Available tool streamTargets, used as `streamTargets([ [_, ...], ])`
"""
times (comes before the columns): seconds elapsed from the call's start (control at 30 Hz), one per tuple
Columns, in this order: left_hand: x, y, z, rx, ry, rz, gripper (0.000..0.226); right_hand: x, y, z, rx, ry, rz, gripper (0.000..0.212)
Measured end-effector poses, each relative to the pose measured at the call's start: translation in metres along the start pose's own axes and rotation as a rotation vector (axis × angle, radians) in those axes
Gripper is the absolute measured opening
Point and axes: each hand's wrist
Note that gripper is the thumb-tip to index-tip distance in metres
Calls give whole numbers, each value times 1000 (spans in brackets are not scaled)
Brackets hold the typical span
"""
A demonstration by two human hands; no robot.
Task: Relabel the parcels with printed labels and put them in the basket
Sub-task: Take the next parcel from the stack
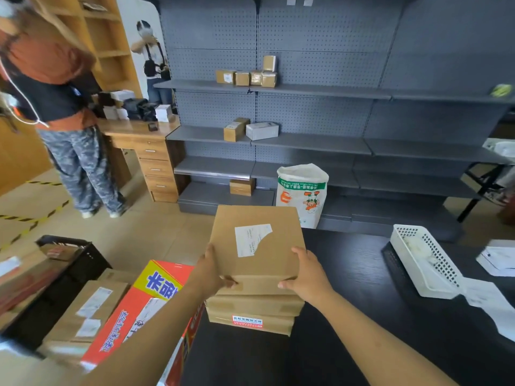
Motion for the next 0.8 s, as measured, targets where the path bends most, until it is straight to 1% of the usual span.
streamTargets([
  [0.13, -3, 1, -9, 3, -5, 9, 126, -5, 3, -3, 2, -32, -26, 100],
  [0.23, -7, 3, -29, 25, 8, 4, 128, -17, 6, -3, 10, -52, -82, 101],
  [0.4, -16, 4, -80, 132, -13, -60, 125, -64, 10, -3, 22, -114, -184, 102],
  [0.47, -13, 6, -104, 179, -13, -60, 124, -87, 15, -7, 36, -119, -222, 100],
  [0.67, 21, 21, -176, 256, 27, -16, 123, -156, 40, -41, 106, -62, -343, 93],
  [0.8, 57, 31, -214, 298, 24, 9, 120, -191, 57, -79, 141, -62, -372, 92],
])
Point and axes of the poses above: each hand's wrist, its own y-axis away from the middle knuckle, its own x-axis out of the palm, z = x × y
